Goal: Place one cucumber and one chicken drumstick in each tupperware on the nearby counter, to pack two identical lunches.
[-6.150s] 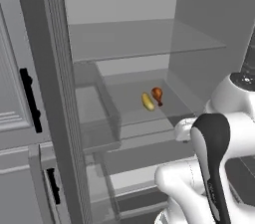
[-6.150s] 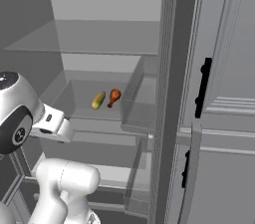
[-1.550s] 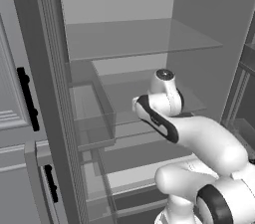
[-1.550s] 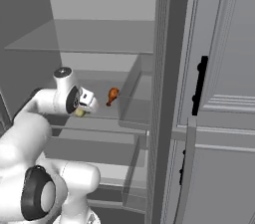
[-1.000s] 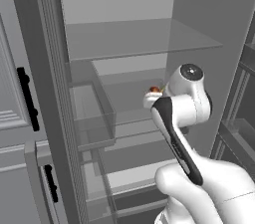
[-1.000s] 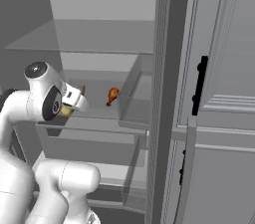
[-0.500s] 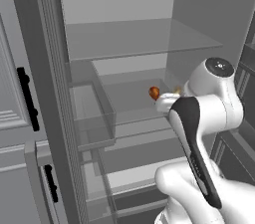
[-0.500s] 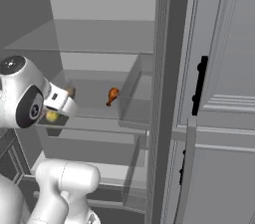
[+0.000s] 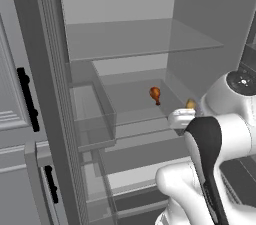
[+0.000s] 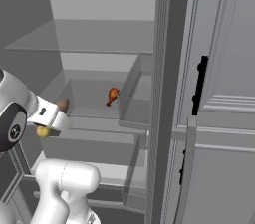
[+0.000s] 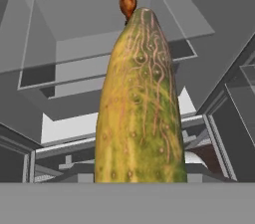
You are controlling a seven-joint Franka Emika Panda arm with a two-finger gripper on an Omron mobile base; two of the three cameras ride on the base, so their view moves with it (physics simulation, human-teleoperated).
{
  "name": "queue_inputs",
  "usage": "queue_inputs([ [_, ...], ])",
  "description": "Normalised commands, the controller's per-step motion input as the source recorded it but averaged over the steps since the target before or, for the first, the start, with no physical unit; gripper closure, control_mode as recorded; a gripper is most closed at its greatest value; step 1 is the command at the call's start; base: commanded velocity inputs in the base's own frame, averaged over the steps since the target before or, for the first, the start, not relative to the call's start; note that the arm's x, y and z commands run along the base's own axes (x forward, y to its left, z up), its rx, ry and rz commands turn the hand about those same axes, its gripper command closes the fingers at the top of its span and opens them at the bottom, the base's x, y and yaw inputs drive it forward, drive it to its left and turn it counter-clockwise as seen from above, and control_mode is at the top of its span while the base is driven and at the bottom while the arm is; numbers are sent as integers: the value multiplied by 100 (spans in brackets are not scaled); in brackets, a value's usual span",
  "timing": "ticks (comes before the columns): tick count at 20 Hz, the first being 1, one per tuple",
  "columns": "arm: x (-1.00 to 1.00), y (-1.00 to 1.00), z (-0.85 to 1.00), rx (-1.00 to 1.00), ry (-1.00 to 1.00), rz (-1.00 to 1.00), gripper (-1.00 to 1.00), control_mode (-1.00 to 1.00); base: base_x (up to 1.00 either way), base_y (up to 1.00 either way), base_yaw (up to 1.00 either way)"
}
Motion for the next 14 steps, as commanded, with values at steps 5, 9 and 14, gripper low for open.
queue_inputs([
  [5,-21,-3,-2,0,7,4,100,-100,0,0,0],
  [9,-32,-7,-3,0,-3,-2,100,-100,0,0,0],
  [14,0,0,-7,0,1,0,100,-100,0,0,0],
])
